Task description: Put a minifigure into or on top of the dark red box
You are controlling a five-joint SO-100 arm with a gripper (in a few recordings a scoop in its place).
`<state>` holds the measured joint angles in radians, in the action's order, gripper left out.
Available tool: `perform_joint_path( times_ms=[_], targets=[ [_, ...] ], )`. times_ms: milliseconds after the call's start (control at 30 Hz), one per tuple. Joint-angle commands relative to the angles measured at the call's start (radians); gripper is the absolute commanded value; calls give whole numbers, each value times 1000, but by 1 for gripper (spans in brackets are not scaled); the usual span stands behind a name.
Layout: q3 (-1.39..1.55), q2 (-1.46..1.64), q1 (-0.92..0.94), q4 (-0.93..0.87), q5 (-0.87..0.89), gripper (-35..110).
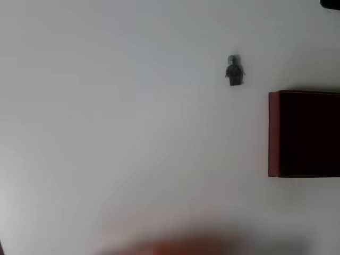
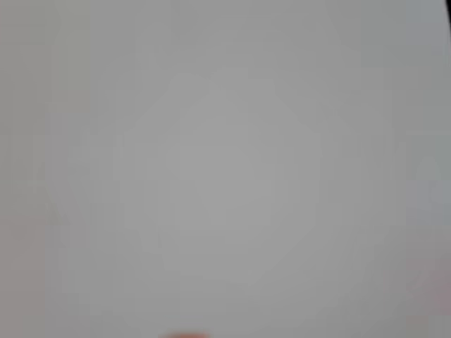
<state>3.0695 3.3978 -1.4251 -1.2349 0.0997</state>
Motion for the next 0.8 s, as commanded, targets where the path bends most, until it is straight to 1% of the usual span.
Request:
perform_joint_path(
  times_ms=[0,67,100,200,233,333,367,400,467,567,667,767],
  targets=[
    [-20,14,117,-135,465,1],
    [-12,14,178,-152,552,1],
    [-12,14,199,-153,554,3],
    [-67,14,330,-158,580,2],
    [-101,14,376,-164,689,1],
    [-224,14,469,-224,762,8],
    [-268,14,502,-258,848,10],
    [-298,14,552,-268,891,13],
    [-327,14,661,-252,957,18],
    [-357,-29,834,-184,1032,21],
    [-400,-109,962,-115,1019,24],
    [-454,-267,1089,-107,1077,25]
  ],
)
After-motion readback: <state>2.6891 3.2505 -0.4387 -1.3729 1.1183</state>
